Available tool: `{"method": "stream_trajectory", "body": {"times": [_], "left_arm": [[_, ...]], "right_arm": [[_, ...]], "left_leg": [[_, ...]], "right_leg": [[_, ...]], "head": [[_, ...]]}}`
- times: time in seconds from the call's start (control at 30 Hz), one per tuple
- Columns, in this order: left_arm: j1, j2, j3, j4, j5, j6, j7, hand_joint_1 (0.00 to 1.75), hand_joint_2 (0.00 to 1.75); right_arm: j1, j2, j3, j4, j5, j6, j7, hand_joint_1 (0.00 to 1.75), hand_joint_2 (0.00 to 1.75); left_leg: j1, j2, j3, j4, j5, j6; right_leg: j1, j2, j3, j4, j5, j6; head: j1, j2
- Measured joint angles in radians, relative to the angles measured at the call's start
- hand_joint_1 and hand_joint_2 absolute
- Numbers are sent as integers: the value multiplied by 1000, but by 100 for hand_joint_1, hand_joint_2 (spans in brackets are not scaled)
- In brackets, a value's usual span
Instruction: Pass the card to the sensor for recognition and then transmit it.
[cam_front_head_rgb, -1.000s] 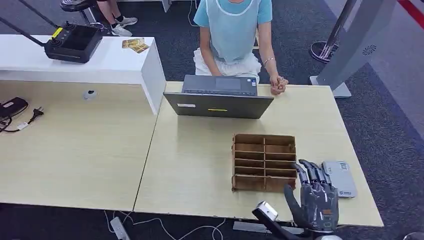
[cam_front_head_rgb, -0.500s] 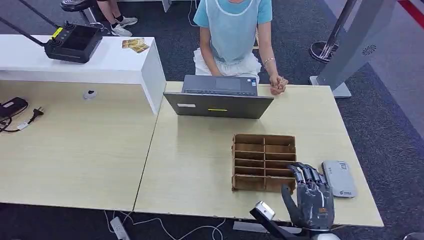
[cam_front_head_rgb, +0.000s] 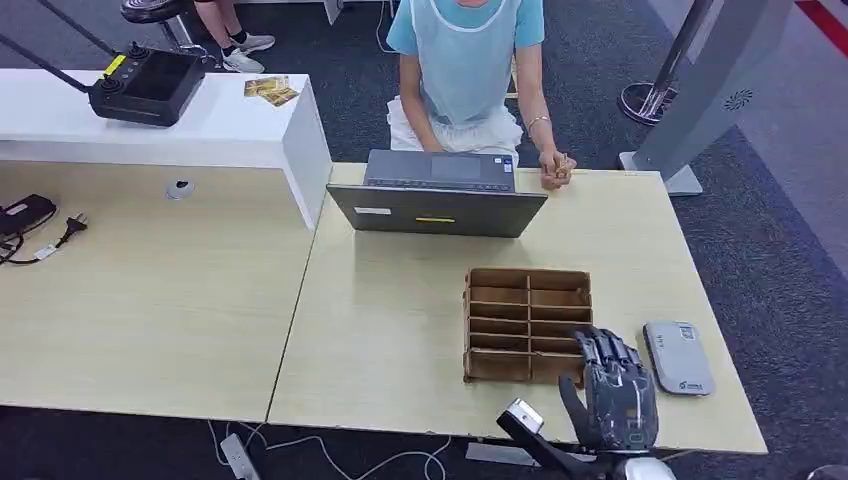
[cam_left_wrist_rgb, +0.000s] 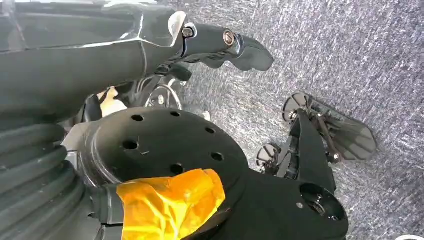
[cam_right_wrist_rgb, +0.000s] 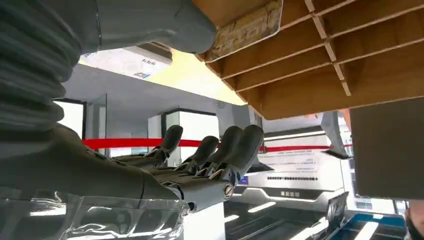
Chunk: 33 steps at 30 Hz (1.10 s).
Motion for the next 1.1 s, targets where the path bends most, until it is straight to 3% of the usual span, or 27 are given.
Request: {"method": "stream_trajectory", "body": {"times": [0.27,0.53,0.63,1.1], "left_arm": [[0,0,-1,0,-6,0,0,0,175],[1,0,-15,-3,-18,-3,2,0,175],[1,0,-19,-4,-20,-4,2,0,175],[1,0,-24,-5,-28,-5,4,0,175]], "right_arm": [[-16,0,1,30,6,16,-2,66,175],[-36,12,1,70,3,31,-11,75,175],[-38,15,1,81,2,30,-12,68,175],[-38,17,-11,103,2,34,-12,72,175]], "left_leg": [[0,0,0,0,0,0],[0,0,0,0,0,0],[0,0,0,0,0,0],[0,0,0,0,0,0]], "right_leg": [[0,0,0,0,0,0],[0,0,0,0,0,0],[0,0,0,0,0,0],[0,0,0,0,0,0]], "head": [[0,0],[0,0],[0,0],[0,0]]}}
